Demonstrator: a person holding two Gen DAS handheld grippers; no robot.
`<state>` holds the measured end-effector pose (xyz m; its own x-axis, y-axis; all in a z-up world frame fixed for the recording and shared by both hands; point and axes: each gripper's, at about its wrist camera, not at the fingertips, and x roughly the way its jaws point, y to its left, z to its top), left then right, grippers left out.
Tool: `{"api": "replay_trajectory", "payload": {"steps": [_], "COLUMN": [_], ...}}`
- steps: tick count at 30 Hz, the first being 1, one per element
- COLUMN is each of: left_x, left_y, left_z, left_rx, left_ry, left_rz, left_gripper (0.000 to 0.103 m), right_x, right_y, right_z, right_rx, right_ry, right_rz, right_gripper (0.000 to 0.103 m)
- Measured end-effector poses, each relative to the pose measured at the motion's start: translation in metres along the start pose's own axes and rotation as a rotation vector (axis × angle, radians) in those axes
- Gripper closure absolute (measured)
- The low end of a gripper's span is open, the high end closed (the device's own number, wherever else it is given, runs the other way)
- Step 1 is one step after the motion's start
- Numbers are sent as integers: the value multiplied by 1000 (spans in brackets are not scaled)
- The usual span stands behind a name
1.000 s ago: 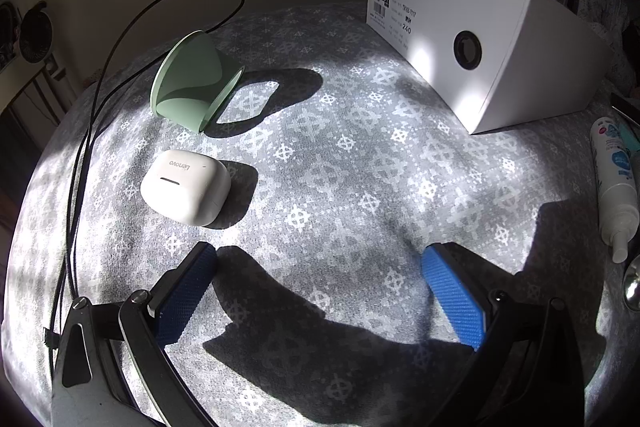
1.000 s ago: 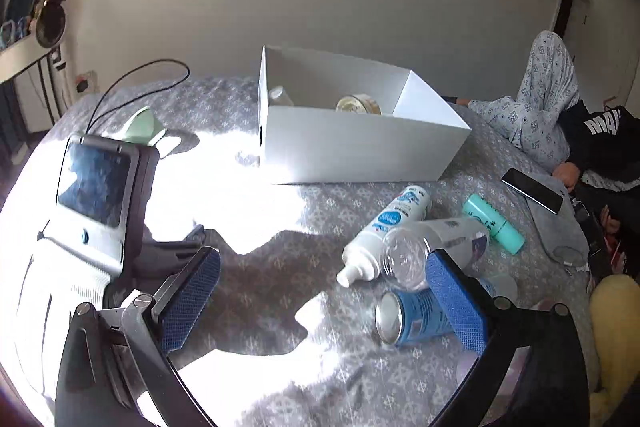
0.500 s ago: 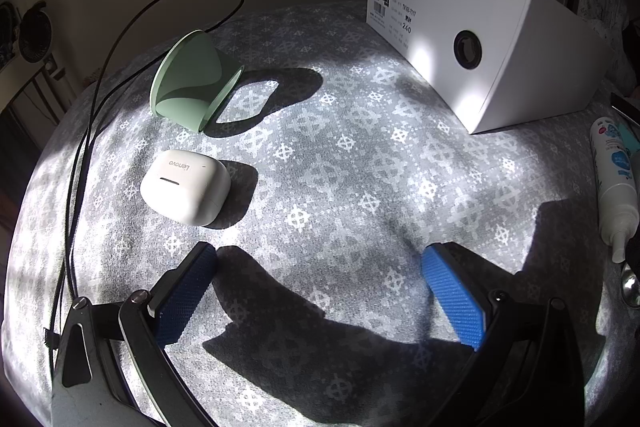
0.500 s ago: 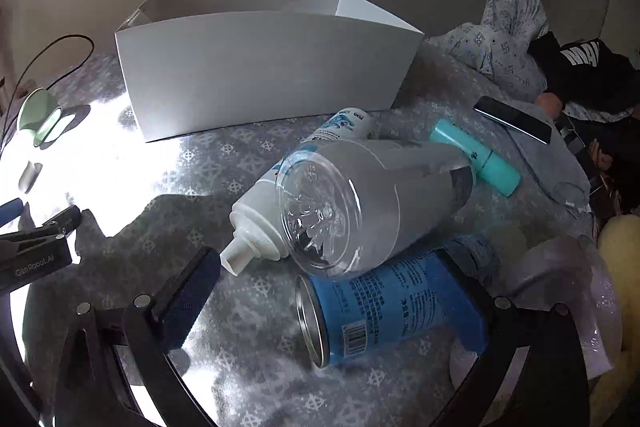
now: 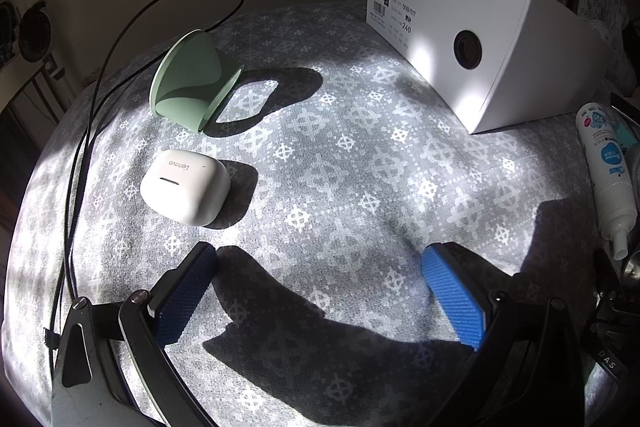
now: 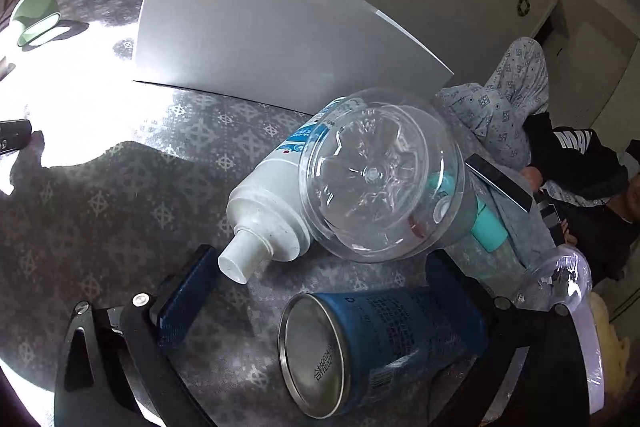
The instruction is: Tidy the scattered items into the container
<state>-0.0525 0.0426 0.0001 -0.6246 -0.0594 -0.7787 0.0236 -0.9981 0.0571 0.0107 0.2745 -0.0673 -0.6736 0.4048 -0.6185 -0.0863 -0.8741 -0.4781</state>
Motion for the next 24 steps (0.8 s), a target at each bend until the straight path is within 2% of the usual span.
{"api": "replay_trajectory", "payload": {"steps": [9, 11, 12, 15, 16, 19, 21, 24], "left_x": [0, 1, 0, -9, -18, -44, -44, -40], "left_y": [0, -4, -4, -6, -11, -31, -37, -28], "left_z": [1, 3, 5, -3, -13, -55, -58, -60], "left_rx": [-1, 4, -25, -208, -223, -239, -221, -264], "left_ry": [-1, 14, 44, 152, 144, -4, -5, 11], "left_rz": [-1, 21, 42, 122, 143, 209, 227, 166], "left_gripper": [0, 0, 0, 0, 0, 0, 0, 0], "right_x": [0, 0, 0, 0, 0, -1, 2, 4], "right_y": [2, 2, 2, 2, 2, 2, 0, -1], "right_z": [1, 1, 1, 1, 1, 1, 4, 7], "right_rx": [0, 0, 0, 0, 0, 0, -4, -2], "right_ry": [0, 0, 0, 0, 0, -1, -2, -1], "right_rz": [2, 2, 2, 2, 2, 1, -2, 2], "right_gripper": [0, 0, 0, 0, 0, 0, 0, 0]}}
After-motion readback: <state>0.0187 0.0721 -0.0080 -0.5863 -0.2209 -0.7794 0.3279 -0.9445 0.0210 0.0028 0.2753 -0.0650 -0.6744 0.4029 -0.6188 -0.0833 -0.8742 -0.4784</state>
